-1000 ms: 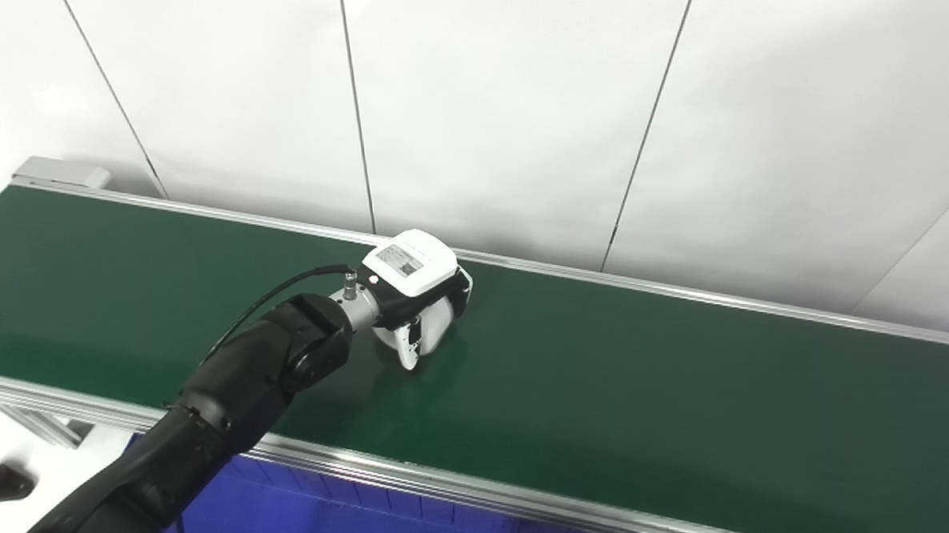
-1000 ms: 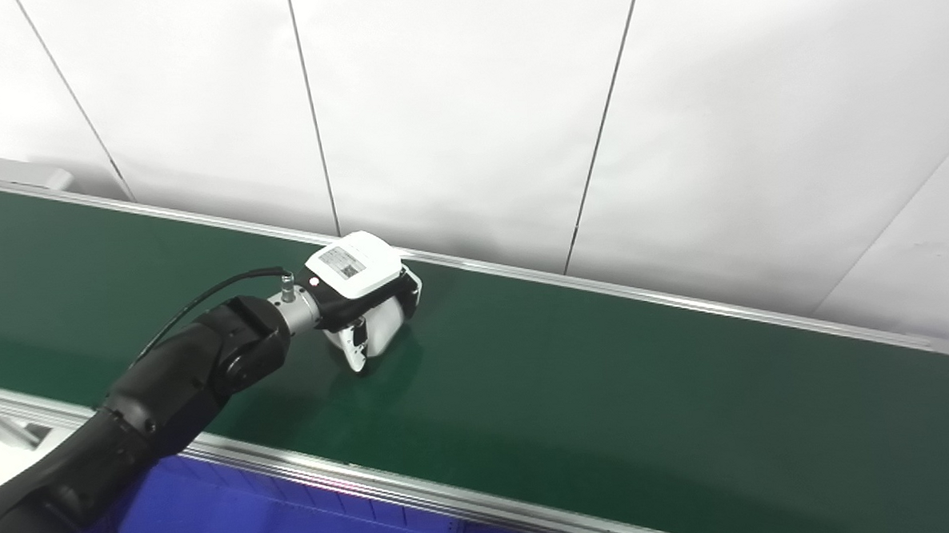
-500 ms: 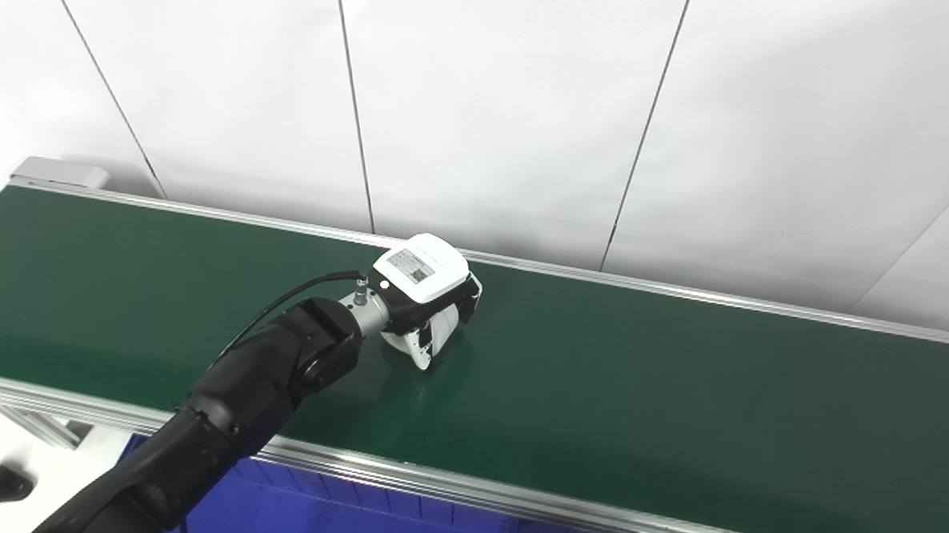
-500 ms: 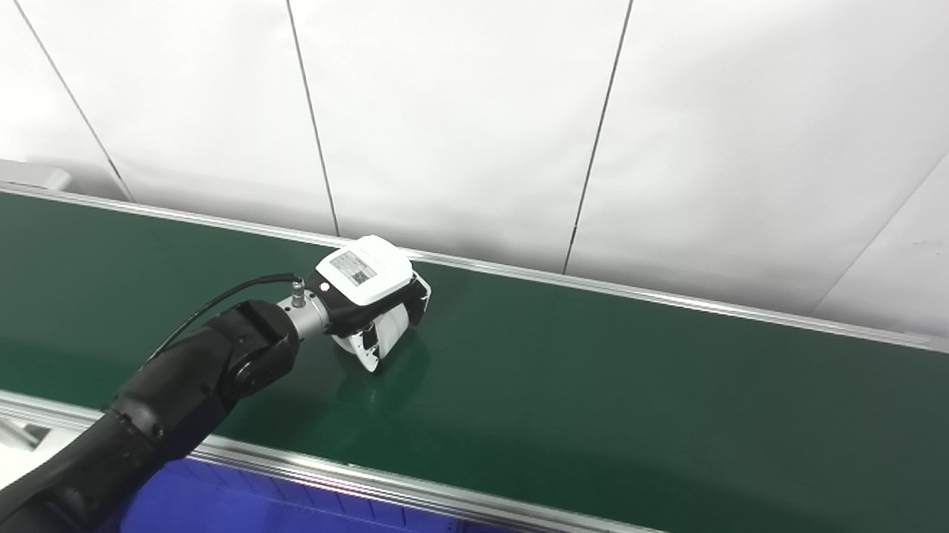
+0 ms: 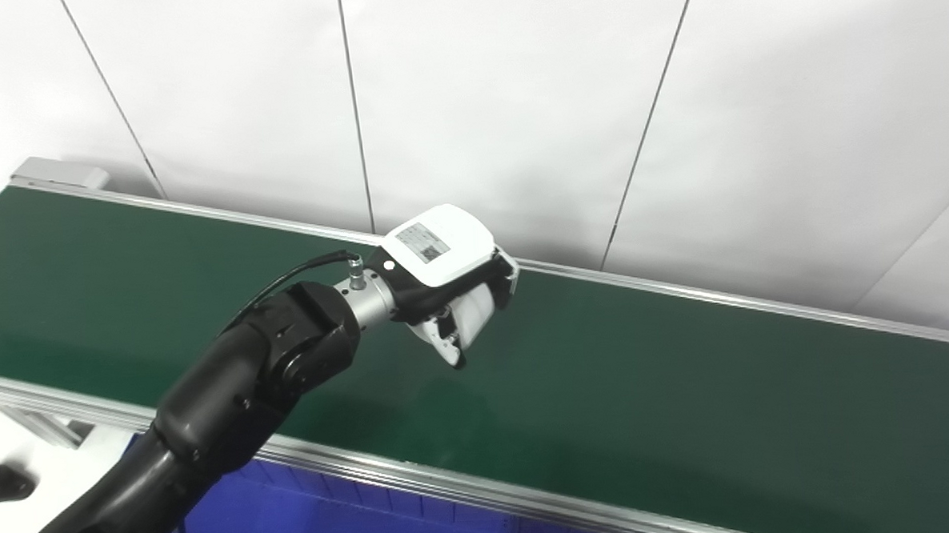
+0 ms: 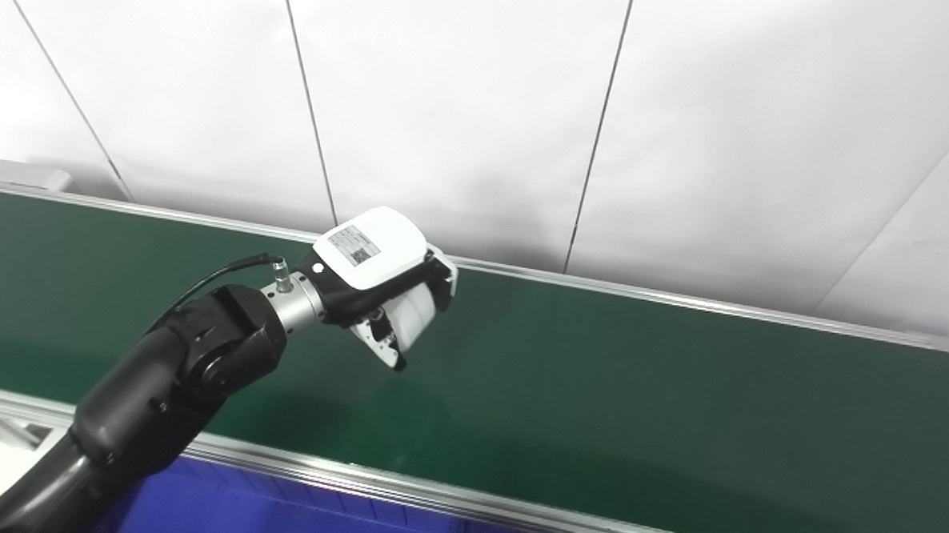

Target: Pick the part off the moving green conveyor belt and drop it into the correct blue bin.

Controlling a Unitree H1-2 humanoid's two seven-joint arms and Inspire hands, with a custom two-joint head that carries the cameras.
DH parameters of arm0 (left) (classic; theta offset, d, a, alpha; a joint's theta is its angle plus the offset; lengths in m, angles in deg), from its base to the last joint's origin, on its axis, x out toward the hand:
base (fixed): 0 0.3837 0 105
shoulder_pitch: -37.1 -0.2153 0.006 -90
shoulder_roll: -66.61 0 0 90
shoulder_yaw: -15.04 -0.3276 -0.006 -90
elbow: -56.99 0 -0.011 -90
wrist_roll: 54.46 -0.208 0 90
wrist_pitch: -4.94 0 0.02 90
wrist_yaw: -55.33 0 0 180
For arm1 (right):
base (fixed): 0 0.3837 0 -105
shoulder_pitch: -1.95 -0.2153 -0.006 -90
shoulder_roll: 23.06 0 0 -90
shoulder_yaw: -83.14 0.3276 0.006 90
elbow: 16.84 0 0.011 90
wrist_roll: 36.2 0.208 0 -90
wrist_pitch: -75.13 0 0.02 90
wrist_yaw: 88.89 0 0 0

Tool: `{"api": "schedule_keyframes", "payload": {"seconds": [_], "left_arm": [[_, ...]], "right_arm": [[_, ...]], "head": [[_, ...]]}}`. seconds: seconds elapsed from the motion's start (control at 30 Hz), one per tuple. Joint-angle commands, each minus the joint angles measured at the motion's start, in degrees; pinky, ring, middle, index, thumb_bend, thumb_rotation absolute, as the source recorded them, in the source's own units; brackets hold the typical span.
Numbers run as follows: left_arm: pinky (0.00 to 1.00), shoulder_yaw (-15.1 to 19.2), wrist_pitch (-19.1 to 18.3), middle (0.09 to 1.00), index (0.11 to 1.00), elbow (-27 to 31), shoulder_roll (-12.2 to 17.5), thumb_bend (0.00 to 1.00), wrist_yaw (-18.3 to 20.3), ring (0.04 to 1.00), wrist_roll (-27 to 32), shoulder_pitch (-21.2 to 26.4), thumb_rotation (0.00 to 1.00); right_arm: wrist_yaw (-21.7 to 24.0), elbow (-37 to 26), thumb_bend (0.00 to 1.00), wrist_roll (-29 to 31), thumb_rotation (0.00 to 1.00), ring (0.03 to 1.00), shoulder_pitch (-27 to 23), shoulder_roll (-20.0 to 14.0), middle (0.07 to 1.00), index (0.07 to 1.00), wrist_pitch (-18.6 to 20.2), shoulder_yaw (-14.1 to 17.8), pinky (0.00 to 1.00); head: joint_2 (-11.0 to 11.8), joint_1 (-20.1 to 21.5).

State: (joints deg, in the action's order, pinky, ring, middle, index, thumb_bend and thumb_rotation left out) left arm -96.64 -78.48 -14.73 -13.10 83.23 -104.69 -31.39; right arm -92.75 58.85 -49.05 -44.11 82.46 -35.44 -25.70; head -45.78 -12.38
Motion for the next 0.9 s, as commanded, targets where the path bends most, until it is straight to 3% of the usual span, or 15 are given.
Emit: {"api": "schedule_keyframes", "payload": {"seconds": [0.0, 0.03, 0.13, 0.2, 0.3, 0.37, 0.63, 0.73, 0.87], "left_arm": [[0.34, 1.98, -2.02, 0.479, 0.515, 5.45, 1.96, 0.5, 3.64, 0.408, 2.0, 1.21, 0.0], [0.34, 2.32, -2.32, 0.48, 0.518, 6.68, 2.02, 0.5, 4.99, 0.402, 2.41, 1.03, 0.0], [0.32, 3.2, -2.9, 0.477, 0.522, 10.45, 2.35, 0.5, 8.14, 0.399, 3.77, -0.22, 0.0], [0.33, 3.38, -3.68, 0.51, 0.487, 12.59, 2.41, 0.5, 10.1, 0.413, 3.64, -1.17, 0.0], [0.29, 3.59, -5.5, 0.515, 0.506, 15.59, 2.15, 0.5, 13.52, 0.387, 3.56, -3.03, 0.0], [0.3, 3.83, -7.23, 0.51, 0.515, 17.62, 1.81, 0.5, 15.77, 0.384, 4.21, -5.43, 0.0], [0.39, 3.57, -8.29, 0.528, 0.478, 22.4, 1.0, 0.5, 18.27, 0.421, 2.09, -19.38, 0.0], [0.39, 4.1, -5.36, 0.536, 0.463, 19.99, 2.04, 0.5, 15.06, 0.432, 0.78, -24.18, 0.0], [0.31, 5.64, -1.51, 0.531, 0.48, 14.84, 2.68, 0.5, 7.69, 0.399, -1.45, -30.24, 0.0]], "right_arm": [[1.1, -3.94, 0.75, 0.64, 1.0, 0.998, 1.18, -0.49, 0.994, 1.0, 0.97, -0.38, 1.0], [1.33, -4.54, 0.74, 0.89, 1.0, 0.999, 1.26, -0.57, 0.997, 1.0, 1.38, -0.38, 1.0], [1.85, -6.67, 0.71, 2.1, 1.0, 1.0, 1.2, -0.8, 1.0, 1.0, 2.5, -0.27, 1.0], [2.03, -7.79, 0.72, 2.78, 1.0, 1.0, 1.21, -0.83, 1.0, 1.0, 3.42, -0.2, 1.0], [2.35, -8.74, 0.75, 3.88, 1.0, 1.0, 1.3, -0.94, 1.0, 1.0, 4.52, -0.05, 1.0], [2.42, -9.02, 0.77, 4.0, 1.0, 1.0, 1.45, -1.04, 1.0, 1.0, 4.91, 0.08, 1.0], [2.77, -9.44, 0.76, 4.29, 1.0, 1.0, 3.23, -1.75, 1.0, 1.0, 4.65, -0.43, 1.0], [2.76, -9.5, 0.75, 4.5, 1.0, 1.0, 3.72, -1.72, 1.0, 1.0, 4.58, -0.68, 1.0], [2.73, -10.27, 0.73, 4.19, 1.0, 1.0, 4.32, -1.51, 0.999, 1.0, 4.74, -1.27, 1.0]], "head": [[-0.9, -0.76], [-0.9, -0.76], [-3.66, -3.98], [-4.22, -4.75], [-4.27, -5.26], [-4.05, -5.4], [-4.12, -5.28], [-4.03, -5.56], [-4.86, -6.17]]}}
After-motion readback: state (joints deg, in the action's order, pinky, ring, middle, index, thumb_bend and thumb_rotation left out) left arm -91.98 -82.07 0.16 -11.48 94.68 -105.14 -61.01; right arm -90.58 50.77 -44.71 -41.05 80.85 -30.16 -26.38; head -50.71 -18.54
